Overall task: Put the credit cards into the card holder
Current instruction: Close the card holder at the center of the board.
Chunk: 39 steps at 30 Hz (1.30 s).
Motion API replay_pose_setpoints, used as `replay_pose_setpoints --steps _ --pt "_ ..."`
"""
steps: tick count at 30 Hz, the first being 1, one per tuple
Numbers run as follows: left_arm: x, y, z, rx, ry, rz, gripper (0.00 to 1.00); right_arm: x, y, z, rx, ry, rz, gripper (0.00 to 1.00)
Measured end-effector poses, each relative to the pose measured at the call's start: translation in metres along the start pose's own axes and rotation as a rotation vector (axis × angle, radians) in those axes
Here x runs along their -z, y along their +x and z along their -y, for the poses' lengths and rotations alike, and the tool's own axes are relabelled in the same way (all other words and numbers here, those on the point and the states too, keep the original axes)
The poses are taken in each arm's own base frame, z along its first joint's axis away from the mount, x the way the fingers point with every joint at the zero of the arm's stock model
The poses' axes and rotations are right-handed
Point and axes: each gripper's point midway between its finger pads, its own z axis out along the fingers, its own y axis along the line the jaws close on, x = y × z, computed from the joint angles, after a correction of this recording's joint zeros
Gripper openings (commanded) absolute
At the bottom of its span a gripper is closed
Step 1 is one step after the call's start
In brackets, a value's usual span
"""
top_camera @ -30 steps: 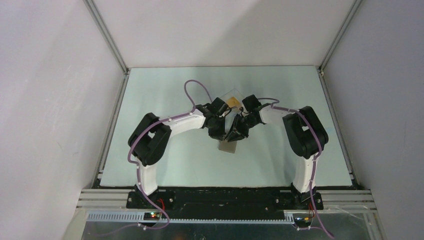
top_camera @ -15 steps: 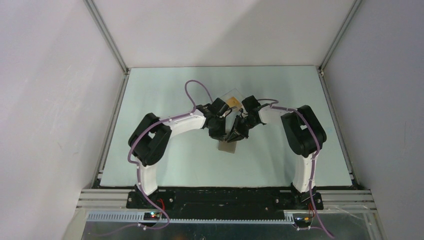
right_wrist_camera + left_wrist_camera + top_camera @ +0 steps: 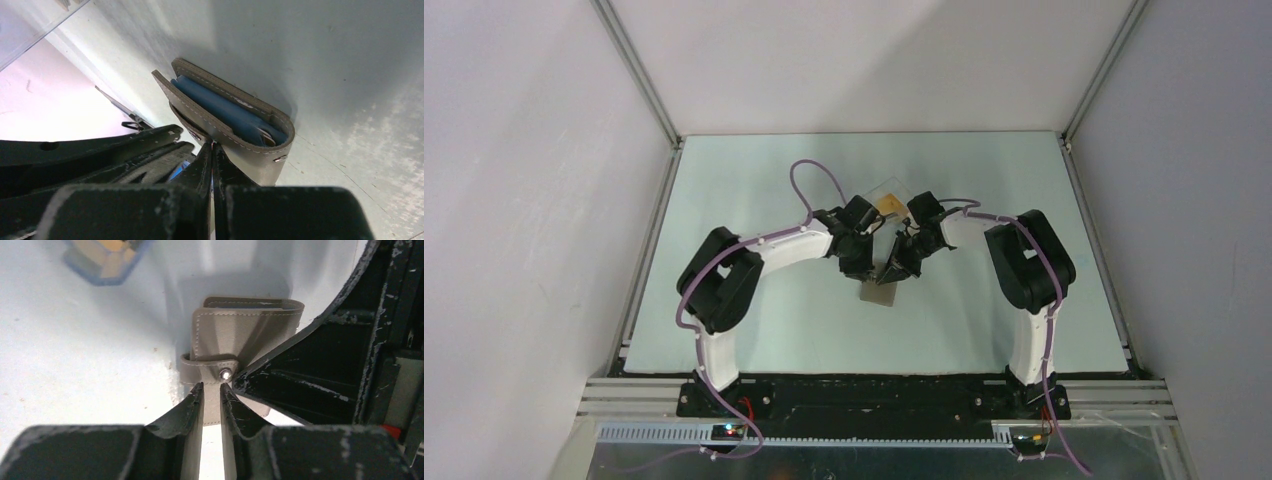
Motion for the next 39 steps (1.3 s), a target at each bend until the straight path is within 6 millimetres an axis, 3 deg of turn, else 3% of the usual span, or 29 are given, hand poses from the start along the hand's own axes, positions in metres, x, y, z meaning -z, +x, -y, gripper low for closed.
replay_pose_setpoints --steps 9,23,39 --pt "0.01 -0.012 -0.02 0.053 -0.001 0.02 0.16 0.0 0.0 -0.001 -0.001 -0.005 -0.004 0.0" --pt "-0.001 0.009 0.001 -0.003 0.033 -0.029 0.12 0.003 -0.01 -0.006 -0.002 -0.039 0.022 0.0" --pt "-0.003 0.01 0.001 -0.004 0.031 -0.032 0.06 0.007 -0.01 -0.011 0.0 -0.06 0.025 0.28"
